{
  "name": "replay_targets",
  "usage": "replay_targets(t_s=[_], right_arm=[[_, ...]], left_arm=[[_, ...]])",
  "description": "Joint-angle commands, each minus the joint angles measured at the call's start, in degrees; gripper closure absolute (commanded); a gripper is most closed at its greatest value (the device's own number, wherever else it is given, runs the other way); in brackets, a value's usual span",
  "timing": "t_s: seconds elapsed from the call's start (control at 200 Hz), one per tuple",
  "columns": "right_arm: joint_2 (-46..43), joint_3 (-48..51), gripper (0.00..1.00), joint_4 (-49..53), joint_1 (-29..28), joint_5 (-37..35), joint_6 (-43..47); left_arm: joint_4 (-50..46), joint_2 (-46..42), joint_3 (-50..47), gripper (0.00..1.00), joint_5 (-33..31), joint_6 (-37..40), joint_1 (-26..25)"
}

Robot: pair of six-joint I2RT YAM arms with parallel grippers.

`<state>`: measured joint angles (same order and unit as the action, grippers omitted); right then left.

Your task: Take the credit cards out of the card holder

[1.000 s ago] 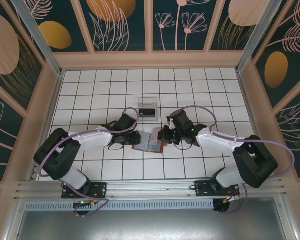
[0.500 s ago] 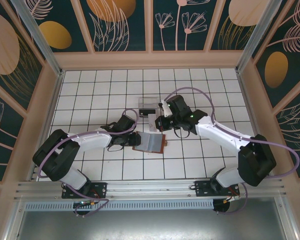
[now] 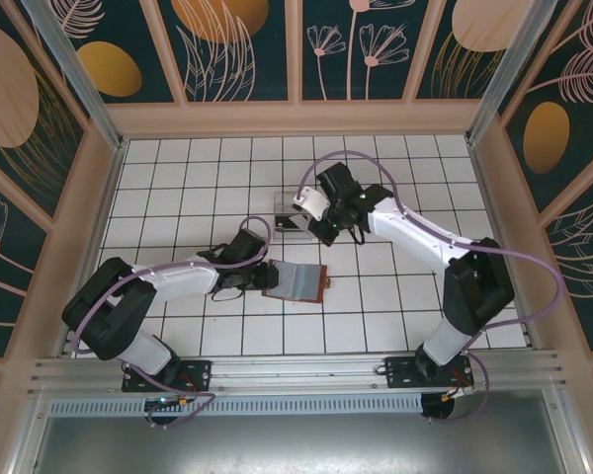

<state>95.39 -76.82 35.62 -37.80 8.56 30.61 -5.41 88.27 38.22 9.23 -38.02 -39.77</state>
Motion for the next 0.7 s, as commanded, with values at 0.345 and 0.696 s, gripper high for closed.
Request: replay_targets(t_s=[0.345, 0.696], right_arm=[[15.5, -23.9, 1.00, 16.9, 1.8, -1.4, 25.3], [25.5, -39.1, 1.00, 24.8, 3.3, -0.4, 30.2]], left_arm=[[-4.4, 0.4, -3.1, 0.62, 1.6, -2.5, -0.5], [-4.1, 0.6, -2.9, 0.61, 1.8, -3.7, -0.5]])
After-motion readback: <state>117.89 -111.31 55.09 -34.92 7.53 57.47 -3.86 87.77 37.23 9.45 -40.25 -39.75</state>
